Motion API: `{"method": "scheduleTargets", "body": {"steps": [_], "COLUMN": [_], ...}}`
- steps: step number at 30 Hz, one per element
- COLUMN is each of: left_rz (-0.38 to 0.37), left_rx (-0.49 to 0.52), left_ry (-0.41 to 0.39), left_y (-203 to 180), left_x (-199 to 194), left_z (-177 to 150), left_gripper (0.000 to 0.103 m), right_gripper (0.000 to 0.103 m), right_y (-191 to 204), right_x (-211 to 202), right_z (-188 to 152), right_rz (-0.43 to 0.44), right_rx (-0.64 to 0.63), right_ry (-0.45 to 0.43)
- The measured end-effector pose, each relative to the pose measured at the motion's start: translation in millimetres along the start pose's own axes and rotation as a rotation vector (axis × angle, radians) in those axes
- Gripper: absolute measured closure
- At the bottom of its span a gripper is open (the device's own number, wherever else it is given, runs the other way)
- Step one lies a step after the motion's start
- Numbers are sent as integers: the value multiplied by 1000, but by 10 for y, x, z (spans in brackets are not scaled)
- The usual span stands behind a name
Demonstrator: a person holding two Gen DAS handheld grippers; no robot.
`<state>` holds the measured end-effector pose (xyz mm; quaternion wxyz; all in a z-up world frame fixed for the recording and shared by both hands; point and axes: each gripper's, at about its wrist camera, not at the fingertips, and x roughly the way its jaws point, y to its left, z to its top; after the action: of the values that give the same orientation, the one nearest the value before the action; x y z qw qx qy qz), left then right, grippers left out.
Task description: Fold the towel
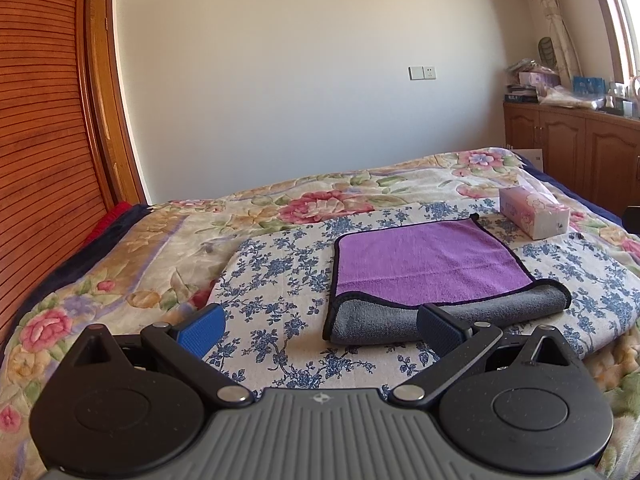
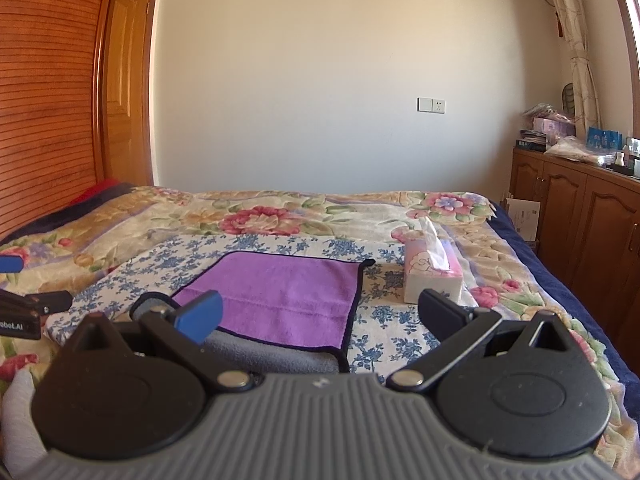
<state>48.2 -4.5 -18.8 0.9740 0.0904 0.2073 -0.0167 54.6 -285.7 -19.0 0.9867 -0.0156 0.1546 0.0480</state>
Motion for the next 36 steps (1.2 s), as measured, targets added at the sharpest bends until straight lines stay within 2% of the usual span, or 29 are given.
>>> {"method": "scheduleTargets", "body": {"steps": [19, 36], "left_rz": [-8, -16], "left_rx": [29, 9], "left_ry": [16, 56], "left_y": [-43, -1], "left_x": [345, 767], "left_z": [51, 79], "left_gripper": [0, 0], "right_gripper": [0, 0], "right_y": [-41, -21], "right_x": [351, 673], "right_z": [-39, -66], "right_rz": [25, 52], "right_rx": [6, -17], "right_ry": [88, 164]}}
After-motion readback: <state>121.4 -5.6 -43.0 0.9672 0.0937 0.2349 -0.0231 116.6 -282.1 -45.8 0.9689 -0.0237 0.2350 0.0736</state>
